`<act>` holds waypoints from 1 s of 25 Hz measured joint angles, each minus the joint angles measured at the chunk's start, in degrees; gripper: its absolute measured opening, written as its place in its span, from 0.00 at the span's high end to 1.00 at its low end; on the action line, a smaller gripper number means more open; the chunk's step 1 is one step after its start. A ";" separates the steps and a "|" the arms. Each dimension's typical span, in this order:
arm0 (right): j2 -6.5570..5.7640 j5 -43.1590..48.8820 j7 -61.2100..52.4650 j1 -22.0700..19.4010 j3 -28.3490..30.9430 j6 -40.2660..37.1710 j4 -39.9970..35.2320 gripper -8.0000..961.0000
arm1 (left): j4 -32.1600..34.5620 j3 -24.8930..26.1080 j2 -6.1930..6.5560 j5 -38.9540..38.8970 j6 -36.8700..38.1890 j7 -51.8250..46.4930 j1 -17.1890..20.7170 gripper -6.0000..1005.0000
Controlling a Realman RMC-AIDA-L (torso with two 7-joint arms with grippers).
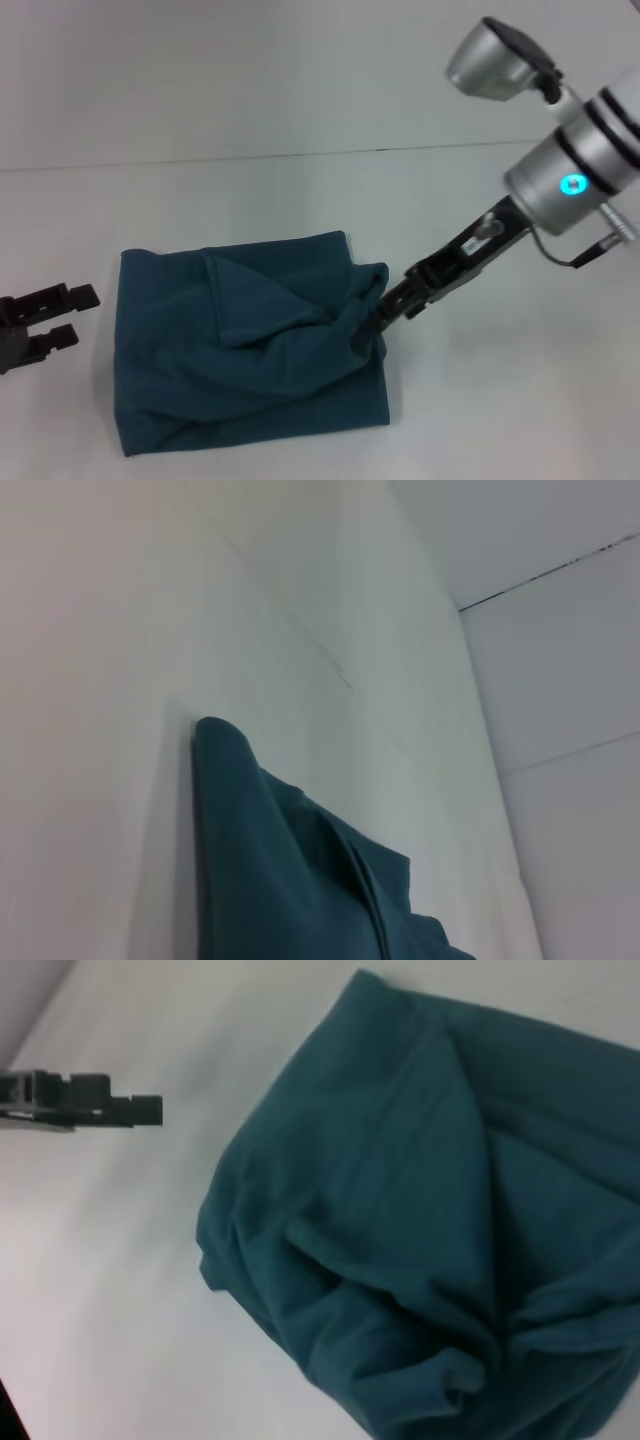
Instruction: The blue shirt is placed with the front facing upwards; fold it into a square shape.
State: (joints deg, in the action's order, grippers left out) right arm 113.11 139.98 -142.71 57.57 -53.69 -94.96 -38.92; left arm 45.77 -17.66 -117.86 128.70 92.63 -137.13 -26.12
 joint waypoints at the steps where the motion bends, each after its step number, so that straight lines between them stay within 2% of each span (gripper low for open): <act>1: 0.44 0.14 -0.05 0.26 -0.01 0.58 0.05 0.07 | -0.04 0.01 -0.09 -0.19 -0.09 0.15 0.00 0.16; 9: 2.80 -1.03 -2.56 0.11 0.37 5.37 0.50 0.07 | -1.46 -0.09 -0.33 -0.95 -1.37 0.75 -0.25 0.16; 25: 3.46 -2.95 -1.12 -0.29 0.07 7.85 2.71 0.07 | -2.71 0.00 -0.57 -1.00 -2.63 1.34 -0.33 0.16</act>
State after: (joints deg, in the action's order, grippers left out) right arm 116.57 137.03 -143.82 57.29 -53.62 -87.11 -36.21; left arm 43.05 -17.66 -118.43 127.70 90.00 -135.79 -26.45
